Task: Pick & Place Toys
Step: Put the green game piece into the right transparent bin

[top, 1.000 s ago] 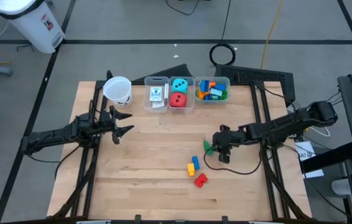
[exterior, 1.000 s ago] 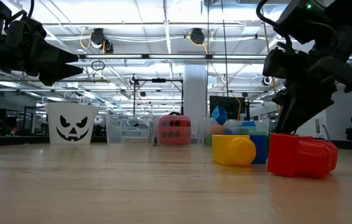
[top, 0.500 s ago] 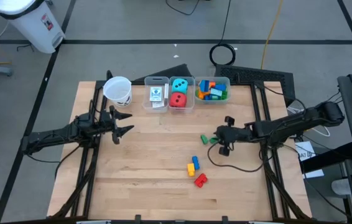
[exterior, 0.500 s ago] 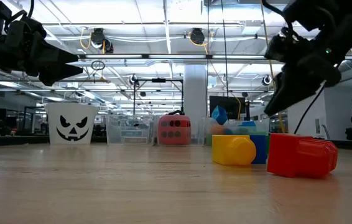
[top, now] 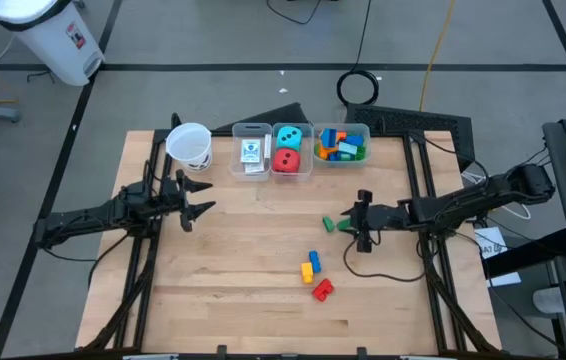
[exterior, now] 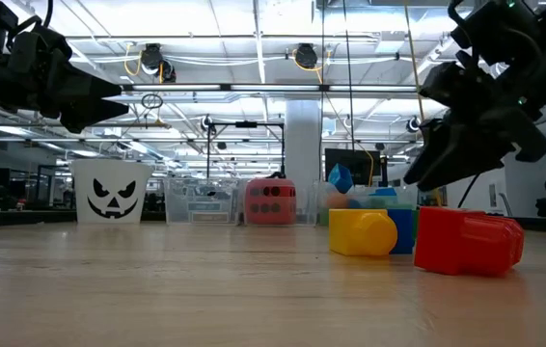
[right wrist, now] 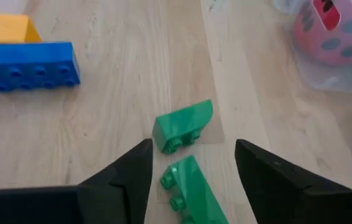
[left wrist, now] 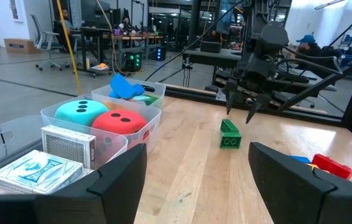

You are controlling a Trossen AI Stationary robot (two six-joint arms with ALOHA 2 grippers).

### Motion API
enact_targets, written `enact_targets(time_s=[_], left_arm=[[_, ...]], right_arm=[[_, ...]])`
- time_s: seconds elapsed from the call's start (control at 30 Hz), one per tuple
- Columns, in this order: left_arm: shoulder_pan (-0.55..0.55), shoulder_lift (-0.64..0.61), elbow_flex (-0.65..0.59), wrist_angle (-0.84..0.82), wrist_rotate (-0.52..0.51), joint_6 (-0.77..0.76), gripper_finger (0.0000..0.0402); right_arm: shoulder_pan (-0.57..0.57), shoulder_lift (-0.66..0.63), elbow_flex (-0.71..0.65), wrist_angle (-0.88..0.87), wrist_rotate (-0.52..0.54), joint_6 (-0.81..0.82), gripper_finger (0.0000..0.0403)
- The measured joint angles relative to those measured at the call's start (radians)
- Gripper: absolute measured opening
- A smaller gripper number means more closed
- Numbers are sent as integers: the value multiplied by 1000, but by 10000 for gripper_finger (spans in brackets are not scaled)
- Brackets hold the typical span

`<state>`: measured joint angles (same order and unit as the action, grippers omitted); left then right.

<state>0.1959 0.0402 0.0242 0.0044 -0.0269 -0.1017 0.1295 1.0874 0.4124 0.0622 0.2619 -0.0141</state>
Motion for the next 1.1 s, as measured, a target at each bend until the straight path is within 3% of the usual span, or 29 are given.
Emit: enact_targets(time_s=[0.3,0.6,1.0,1.1], left_arm=[[0,0,0,0,0,0,287],[0,0,0,0,0,0,287],[0,0,0,0,0,0,287],[0,0,0,0,0,0,287]], right_arm=[[1,0,-6,32,-4,-6,193],[-20,0,-6,-109,-5,84,195],[-81,0,-132,-3,-8,81,185],[-105,0,-152,34,-66,81,184]])
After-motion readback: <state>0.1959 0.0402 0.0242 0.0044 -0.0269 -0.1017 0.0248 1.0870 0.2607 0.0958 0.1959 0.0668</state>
